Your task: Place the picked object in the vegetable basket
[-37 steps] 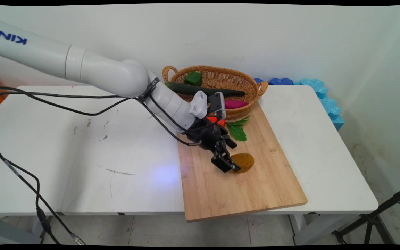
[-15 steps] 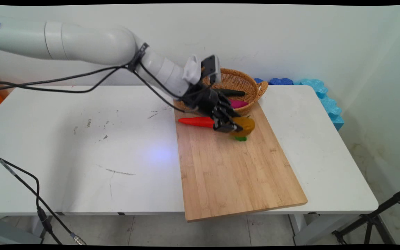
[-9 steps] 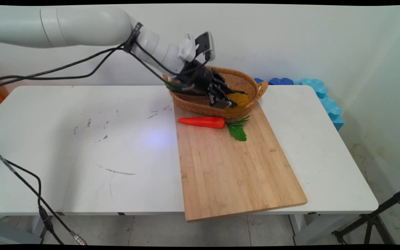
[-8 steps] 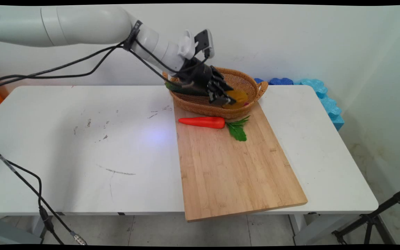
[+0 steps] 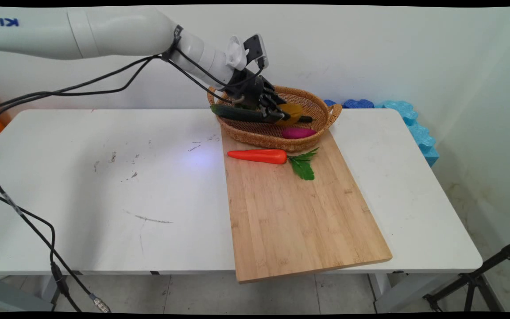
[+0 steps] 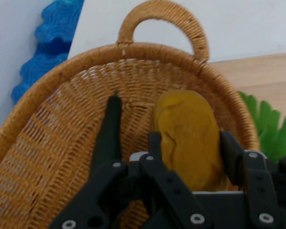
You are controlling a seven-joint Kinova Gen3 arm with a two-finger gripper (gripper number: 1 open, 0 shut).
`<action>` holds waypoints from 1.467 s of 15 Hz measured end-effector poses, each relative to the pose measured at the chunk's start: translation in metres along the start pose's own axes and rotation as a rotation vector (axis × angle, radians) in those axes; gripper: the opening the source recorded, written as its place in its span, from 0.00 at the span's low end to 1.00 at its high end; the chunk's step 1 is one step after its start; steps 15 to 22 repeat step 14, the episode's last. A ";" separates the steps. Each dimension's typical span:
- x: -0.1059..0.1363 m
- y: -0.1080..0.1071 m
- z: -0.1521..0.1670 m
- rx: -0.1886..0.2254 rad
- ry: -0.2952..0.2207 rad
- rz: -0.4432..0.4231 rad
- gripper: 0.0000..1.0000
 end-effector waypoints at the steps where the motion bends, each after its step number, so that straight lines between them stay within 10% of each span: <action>1: -0.002 -0.002 0.003 0.006 -0.003 -0.005 0.00; 9: -0.024 -0.016 0.032 0.057 -0.045 -0.064 0.00; 10: -0.026 -0.017 0.034 0.061 -0.049 -0.069 1.00; 22: -0.031 -0.019 0.039 0.072 -0.056 -0.084 1.00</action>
